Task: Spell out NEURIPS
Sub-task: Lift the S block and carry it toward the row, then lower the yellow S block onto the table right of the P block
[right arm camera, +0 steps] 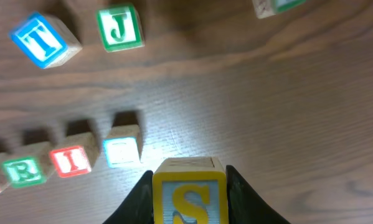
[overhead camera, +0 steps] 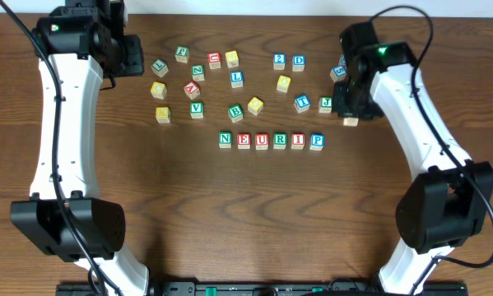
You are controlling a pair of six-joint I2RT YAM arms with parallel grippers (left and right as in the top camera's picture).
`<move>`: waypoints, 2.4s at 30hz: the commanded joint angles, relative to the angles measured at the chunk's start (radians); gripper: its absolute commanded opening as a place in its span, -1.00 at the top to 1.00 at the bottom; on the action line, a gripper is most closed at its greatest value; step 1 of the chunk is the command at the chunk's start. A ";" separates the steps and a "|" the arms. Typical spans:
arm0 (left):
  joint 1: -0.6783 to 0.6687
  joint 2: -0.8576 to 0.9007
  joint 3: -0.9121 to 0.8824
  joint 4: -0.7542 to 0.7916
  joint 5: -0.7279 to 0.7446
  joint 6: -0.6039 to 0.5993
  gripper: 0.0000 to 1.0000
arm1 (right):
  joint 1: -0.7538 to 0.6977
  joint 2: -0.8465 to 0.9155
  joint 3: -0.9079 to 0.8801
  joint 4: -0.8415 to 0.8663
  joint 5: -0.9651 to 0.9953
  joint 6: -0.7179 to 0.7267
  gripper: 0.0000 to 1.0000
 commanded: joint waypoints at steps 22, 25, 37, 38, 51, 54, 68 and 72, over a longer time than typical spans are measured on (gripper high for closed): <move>-0.003 0.000 0.015 0.000 -0.008 -0.001 0.15 | 0.005 0.000 -0.437 0.470 -0.045 -0.021 0.51; -0.003 0.000 0.015 0.000 -0.008 -0.001 0.15 | 0.005 0.000 -0.454 0.483 -0.045 -0.018 0.49; -0.003 0.000 0.015 0.000 -0.008 -0.001 0.15 | 0.005 0.000 -0.454 0.497 -0.114 -0.045 0.42; -0.003 0.000 0.015 0.000 -0.008 -0.001 0.15 | 0.005 0.000 -0.454 0.494 -0.114 -0.045 0.41; -0.003 0.000 0.015 0.000 -0.008 -0.001 0.15 | 0.005 0.000 -0.454 0.481 -0.121 -0.092 0.41; -0.003 0.000 0.015 0.000 -0.008 -0.001 0.15 | 0.005 0.000 -0.454 0.476 -0.121 -0.097 0.41; -0.003 0.000 0.015 0.000 -0.008 -0.001 0.15 | 0.005 0.000 -0.454 0.452 -0.124 -0.124 0.41; -0.003 0.000 0.015 0.000 -0.008 -0.001 0.15 | 0.005 0.000 -0.452 0.453 -0.146 -0.123 0.22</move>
